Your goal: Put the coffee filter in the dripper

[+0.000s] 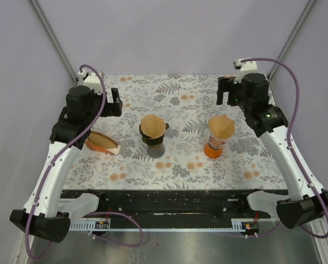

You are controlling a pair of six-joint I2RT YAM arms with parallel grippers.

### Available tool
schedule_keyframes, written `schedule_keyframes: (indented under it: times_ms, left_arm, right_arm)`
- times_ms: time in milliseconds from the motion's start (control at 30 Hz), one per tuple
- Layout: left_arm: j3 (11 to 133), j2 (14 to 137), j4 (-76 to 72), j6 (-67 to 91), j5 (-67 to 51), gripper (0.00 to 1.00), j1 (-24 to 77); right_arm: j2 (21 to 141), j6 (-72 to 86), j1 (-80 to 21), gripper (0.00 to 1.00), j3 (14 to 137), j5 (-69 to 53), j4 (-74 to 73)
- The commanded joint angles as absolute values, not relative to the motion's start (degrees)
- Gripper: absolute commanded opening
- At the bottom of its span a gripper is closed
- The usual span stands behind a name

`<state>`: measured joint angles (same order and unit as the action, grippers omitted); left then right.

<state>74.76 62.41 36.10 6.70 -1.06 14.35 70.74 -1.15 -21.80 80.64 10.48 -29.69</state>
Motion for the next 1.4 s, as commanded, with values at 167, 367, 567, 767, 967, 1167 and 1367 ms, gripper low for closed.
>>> schedule_keyframes:
  times_ms: [167, 367, 567, 767, 967, 1167, 1367]
  left_arm:
    - [58.5, 56.3, 15.4, -2.2, 18.0, 0.99, 7.1]
    - [49.9, 53.8, 8.9, -1.8, 17.1, 0.99, 5.4]
    - [40.2, 50.9, -1.2, -4.1, 14.9, 0.99, 5.4]
    - [33.7, 51.6, -7.5, -0.3, 14.2, 0.99, 5.4]
    - [31.1, 53.3, -10.0, 1.2, 12.8, 0.99, 5.4]
    - [31.0, 54.2, -9.6, 1.2, 11.4, 0.99, 5.4]
    - [31.6, 54.8, -8.7, 1.6, 12.9, 0.99, 5.4]
  right_arm:
    - [62.6, 11.1, 3.8, 0.99, 68.9, 6.0, -24.1]
    - [61.5, 14.9, 11.5, 1.00, 58.6, 3.5, -19.5]
    - [55.7, 15.7, 11.9, 0.99, 45.8, 4.3, -9.9]
    - [53.9, 14.0, 11.9, 0.99, 38.5, 4.6, -4.0]
    - [51.9, 12.6, 11.9, 0.99, 33.5, 4.8, -0.6]
    - [50.7, 13.2, 11.9, 1.00, 29.9, 5.0, 6.1]
    - [50.4, 12.8, 11.9, 0.99, 28.9, 5.0, 8.4]
